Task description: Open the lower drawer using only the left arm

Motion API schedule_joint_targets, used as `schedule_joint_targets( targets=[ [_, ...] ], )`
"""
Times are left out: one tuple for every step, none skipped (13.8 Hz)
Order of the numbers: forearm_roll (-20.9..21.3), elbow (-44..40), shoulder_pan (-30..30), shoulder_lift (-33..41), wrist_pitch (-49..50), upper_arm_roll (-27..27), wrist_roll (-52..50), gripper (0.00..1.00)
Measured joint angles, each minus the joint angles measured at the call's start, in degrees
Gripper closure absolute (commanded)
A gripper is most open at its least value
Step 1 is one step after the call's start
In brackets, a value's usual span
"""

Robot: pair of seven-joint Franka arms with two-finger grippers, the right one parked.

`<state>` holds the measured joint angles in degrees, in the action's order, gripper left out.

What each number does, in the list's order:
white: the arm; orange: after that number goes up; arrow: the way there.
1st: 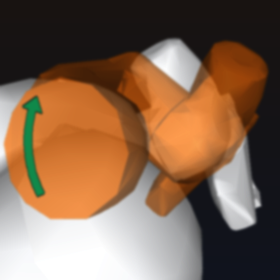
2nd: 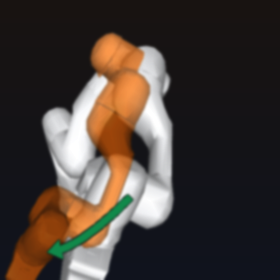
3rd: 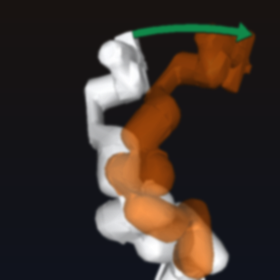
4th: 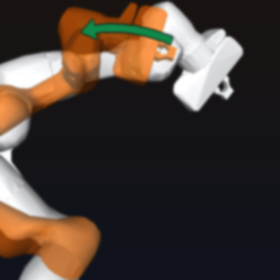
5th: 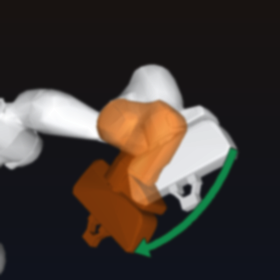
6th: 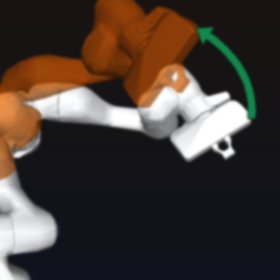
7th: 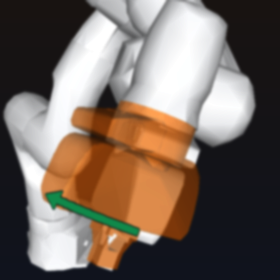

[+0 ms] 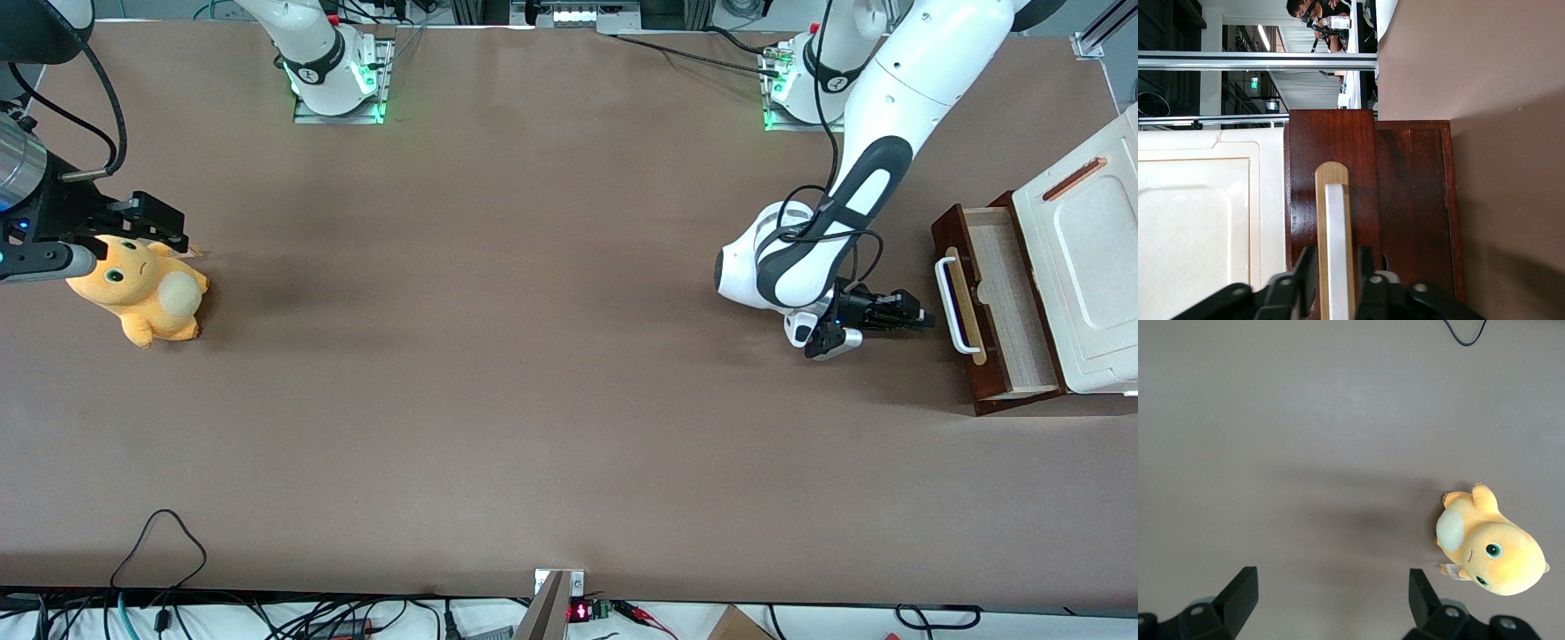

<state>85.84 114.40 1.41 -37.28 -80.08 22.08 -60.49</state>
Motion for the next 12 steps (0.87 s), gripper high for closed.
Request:
schedule_joint_targets(
  targets=[
    [-0.04, -0.96, -0.05, 0.05, 0.0, 0.0, 1.41, 0.08],
    [-0.96, -2.09, -0.06, 0.18, -0.04, 0.12, 2.26, 0.03],
    [-3.65, -3.62, -0.04, 0.45, -0.47, 0.45, 2.55, 0.01],
    [-7.59, -5.46, -0.03, 1.08, -1.78, 0.78, 2.97, 0.01],
    [-11.68, -7.25, -0.03, 2.18, -3.72, 0.97, 4.18, 0.0],
    [-15.42, -8.88, -0.04, 3.56, -5.91, 1.02, 6.26, 0.0],
    [-19.05, -10.33, -0.11, 5.19, -7.81, 1.02, 8.59, 0.0],
    [-22.87, -11.57, -0.3, 7.0, -9.52, 1.0, 10.85, 0.0],
    [-26.85, -12.61, -0.57, 8.8, -11.18, 0.94, 12.88, 0.0],
    [-31.91, -13.79, -0.86, 10.68, -13.04, 0.67, 15.03, 0.0],
    [-38.26, -15.27, -1.16, 12.46, -15.06, -0.08, 17.41, 0.0],
    [-45.66, -16.94, -1.39, 14.45, -16.9, -1.66, 20.72, 0.0]
  ],
)
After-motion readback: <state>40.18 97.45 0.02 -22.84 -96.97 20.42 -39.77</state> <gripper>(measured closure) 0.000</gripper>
